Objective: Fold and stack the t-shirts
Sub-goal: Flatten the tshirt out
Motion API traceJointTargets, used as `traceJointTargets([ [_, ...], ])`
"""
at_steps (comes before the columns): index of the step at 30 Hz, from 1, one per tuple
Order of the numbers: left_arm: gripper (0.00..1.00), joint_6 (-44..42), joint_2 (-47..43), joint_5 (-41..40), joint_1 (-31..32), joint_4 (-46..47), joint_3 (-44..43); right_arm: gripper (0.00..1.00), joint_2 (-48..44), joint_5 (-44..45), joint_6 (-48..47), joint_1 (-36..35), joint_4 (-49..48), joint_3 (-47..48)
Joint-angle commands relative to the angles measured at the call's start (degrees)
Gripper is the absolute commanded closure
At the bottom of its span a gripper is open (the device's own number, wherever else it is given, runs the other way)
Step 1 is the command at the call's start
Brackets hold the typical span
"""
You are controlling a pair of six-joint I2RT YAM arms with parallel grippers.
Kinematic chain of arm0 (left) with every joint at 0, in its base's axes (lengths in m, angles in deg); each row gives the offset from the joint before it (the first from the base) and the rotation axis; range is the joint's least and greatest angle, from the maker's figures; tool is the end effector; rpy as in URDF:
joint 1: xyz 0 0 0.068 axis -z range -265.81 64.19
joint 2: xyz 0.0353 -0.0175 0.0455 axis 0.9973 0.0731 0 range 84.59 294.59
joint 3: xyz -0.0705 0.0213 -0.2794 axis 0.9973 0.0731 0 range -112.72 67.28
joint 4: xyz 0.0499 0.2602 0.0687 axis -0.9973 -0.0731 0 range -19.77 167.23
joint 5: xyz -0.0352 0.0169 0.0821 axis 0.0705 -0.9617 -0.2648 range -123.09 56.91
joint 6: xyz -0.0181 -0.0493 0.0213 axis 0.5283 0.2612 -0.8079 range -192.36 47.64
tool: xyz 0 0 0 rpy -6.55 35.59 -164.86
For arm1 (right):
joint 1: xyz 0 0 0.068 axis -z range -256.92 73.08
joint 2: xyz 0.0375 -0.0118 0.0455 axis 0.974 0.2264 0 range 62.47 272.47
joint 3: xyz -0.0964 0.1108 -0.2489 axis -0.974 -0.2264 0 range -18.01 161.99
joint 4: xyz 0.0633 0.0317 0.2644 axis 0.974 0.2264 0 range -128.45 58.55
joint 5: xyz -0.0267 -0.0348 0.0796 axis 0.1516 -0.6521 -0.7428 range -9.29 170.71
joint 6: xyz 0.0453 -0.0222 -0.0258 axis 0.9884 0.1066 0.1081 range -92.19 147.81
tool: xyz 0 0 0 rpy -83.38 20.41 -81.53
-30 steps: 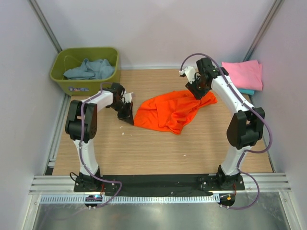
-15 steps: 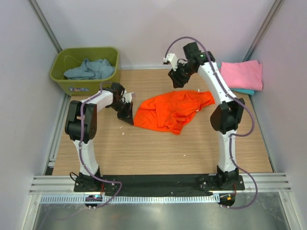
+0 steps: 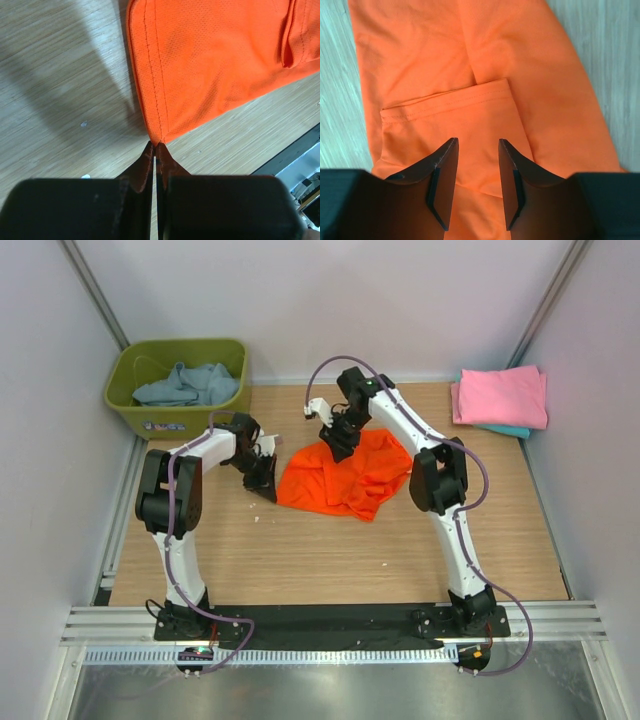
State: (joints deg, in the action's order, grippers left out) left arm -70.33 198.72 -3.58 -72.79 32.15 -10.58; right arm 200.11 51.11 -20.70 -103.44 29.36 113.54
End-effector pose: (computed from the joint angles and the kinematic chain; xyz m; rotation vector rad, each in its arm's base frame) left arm 0.3800 -0.1078 0.1581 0.3417 2.9370 -0.8013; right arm 0.4569 0.2499 0.2308 -1.7267 2.0828 0.6282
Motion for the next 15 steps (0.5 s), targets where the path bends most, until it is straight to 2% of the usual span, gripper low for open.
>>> traceJointTargets([
  [1, 1.00, -1.5, -0.5, -1.0, 0.1, -1.8, -2.1, 0.56, -1.2, -2.9, -1.7, -0.1, -3.1, 0.5],
  [9, 1.00, -1.8, 0.3, -1.4, 0.3, -1.4, -1.5, 0.55, 2.2, -3.3, -2.2, -0.5, -9.2, 1.2],
  [15, 1.00, -1.5, 0.8, -0.9, 0.8, -1.2, -1.8, 0.55, 3.1, -3.3, -3.3, -2.7, -10.2, 0.2],
])
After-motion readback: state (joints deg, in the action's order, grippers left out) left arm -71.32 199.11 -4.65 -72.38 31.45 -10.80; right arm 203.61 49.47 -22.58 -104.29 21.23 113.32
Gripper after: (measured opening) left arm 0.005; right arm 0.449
